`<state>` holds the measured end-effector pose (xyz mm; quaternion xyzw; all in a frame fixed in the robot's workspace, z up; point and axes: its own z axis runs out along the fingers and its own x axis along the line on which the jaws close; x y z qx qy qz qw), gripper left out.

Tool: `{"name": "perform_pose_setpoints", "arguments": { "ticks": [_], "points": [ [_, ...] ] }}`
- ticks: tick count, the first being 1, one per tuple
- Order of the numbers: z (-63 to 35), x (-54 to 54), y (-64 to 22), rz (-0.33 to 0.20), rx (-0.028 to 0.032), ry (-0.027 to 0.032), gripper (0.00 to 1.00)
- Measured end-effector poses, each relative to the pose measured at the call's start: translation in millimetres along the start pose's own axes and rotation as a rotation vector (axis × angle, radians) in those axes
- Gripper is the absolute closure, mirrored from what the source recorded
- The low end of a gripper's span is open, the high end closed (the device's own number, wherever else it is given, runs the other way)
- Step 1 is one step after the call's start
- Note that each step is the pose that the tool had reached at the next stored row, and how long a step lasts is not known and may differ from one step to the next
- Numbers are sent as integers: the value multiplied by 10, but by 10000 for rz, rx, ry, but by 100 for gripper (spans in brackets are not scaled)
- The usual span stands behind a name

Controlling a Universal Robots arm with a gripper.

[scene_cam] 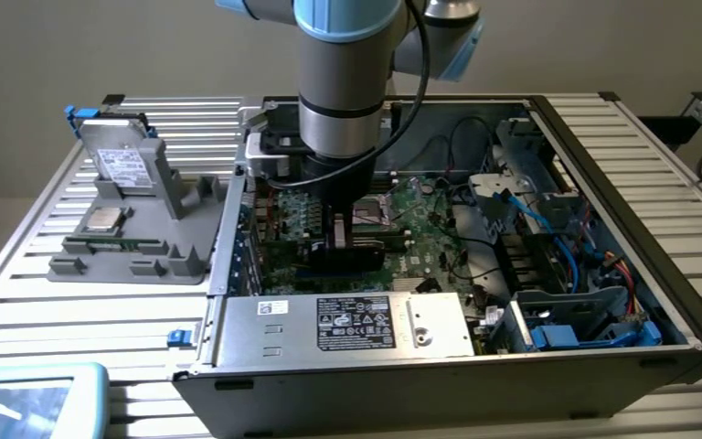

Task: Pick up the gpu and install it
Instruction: 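Insert the gpu into the slot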

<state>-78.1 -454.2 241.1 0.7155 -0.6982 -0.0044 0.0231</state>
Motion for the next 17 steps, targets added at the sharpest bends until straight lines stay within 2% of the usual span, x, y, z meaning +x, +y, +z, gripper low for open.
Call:
{"name": "perform_pose_setpoints", "arguments": {
  "ticks": [17],
  "points": [
    [16,0,0,81,-2,-4,73]
  ]
}}
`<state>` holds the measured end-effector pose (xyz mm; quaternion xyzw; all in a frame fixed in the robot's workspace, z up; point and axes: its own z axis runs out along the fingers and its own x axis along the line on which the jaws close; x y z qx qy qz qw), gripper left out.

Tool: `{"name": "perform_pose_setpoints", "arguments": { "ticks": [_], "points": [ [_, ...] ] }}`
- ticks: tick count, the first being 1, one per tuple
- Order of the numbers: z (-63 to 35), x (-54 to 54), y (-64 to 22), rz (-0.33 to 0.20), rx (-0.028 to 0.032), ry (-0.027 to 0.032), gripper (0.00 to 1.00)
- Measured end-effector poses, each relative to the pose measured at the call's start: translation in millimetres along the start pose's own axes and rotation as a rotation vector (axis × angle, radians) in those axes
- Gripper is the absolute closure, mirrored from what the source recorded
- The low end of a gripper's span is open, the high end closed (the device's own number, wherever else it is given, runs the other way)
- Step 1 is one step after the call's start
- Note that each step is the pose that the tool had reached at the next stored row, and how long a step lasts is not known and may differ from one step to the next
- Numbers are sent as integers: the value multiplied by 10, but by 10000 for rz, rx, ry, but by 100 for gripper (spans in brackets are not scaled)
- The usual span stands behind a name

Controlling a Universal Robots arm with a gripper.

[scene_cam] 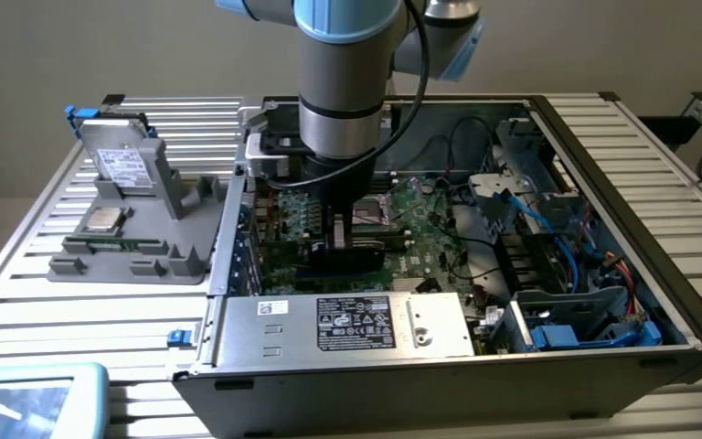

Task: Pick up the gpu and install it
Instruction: 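Insert the gpu into the slot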

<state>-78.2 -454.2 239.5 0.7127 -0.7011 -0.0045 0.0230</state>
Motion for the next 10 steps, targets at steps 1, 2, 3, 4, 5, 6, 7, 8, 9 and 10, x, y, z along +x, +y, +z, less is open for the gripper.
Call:
{"name": "perform_pose_setpoints", "arguments": {
  "ticks": [1,2,3,4,5,6,7,8,9,10],
  "points": [
    [1,0,0,0,-1,0,73],
    [2,0,1,0,-1,0,73],
    [4,0,2,-2,-1,0,73],
    [6,0,4,-2,0,0,73],
    [8,0,7,0,-1,0,73],
    [9,0,8,-1,-1,0,73],
    [10,0,8,-1,-1,0,73],
    [10,0,8,-2,-2,1,73],
    [10,0,8,-1,-2,1,73],
    [11,0,8,-1,-1,0,73]
  ]
}}
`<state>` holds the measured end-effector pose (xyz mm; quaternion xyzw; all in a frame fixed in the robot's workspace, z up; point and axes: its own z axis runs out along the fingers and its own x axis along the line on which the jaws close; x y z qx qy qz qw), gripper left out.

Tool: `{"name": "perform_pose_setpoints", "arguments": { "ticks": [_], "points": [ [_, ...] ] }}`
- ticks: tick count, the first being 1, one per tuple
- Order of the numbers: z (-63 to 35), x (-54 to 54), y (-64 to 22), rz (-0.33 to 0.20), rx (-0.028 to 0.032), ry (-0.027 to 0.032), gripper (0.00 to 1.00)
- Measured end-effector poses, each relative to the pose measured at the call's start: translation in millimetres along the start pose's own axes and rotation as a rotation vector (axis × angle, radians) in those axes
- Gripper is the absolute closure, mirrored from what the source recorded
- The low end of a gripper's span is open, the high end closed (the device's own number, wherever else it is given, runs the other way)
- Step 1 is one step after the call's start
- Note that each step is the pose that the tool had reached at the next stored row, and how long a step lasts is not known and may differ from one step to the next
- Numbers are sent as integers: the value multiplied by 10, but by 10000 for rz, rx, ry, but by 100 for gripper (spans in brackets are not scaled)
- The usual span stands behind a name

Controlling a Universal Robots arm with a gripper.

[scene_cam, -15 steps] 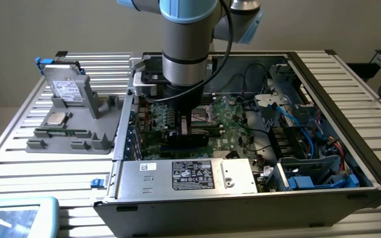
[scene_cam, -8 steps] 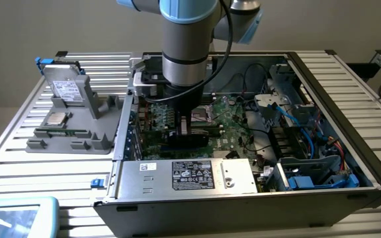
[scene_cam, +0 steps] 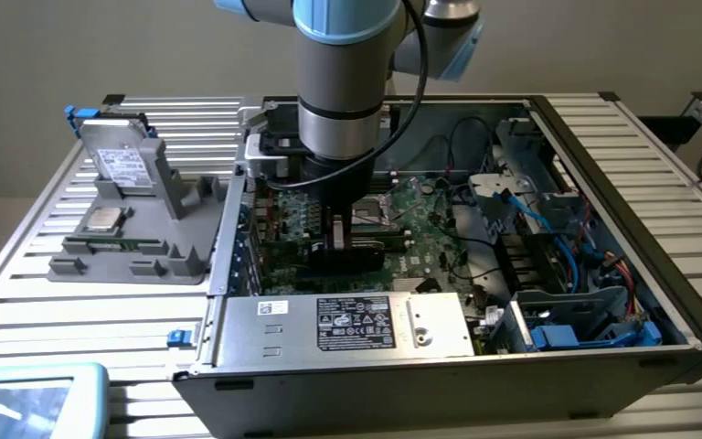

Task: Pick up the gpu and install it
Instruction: 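Insert the gpu into the slot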

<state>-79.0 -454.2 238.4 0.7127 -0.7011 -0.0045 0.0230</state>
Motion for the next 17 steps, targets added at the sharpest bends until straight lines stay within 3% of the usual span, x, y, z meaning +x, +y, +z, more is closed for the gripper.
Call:
{"name": "perform_pose_setpoints", "arguments": {
  "ticks": [17],
  "points": [
    [12,-1,13,0,-1,-3,73]
  ]
}}
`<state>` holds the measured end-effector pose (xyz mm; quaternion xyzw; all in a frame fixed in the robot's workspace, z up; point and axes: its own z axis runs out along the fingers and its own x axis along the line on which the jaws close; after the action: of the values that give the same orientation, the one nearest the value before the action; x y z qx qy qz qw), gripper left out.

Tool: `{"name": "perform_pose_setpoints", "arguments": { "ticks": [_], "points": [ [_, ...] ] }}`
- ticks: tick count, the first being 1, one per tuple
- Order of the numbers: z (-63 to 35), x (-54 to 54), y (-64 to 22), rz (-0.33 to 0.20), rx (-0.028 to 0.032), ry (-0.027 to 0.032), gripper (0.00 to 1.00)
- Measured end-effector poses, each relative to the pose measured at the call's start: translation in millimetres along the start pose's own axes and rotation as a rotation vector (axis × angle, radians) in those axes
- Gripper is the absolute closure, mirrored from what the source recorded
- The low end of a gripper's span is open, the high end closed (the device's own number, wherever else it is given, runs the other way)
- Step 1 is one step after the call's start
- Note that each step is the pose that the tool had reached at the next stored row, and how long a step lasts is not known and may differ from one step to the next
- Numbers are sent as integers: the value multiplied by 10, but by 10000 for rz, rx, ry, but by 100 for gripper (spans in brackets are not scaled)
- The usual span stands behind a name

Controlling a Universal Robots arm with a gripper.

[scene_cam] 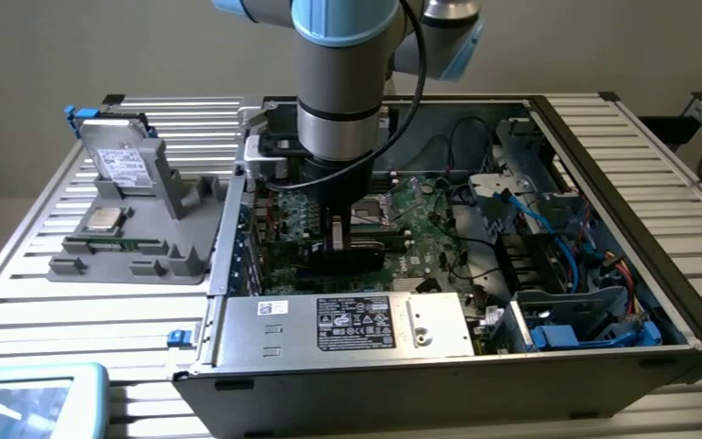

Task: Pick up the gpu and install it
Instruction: 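Insert the gpu into the slot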

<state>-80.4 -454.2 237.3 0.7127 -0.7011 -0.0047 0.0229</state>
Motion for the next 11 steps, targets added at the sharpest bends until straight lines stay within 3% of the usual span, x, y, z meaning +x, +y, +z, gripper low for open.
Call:
{"name": "perform_pose_setpoints", "arguments": {
  "ticks": [11],
  "points": [
    [-1,0,4,0,-3,2,73]
  ]
}}
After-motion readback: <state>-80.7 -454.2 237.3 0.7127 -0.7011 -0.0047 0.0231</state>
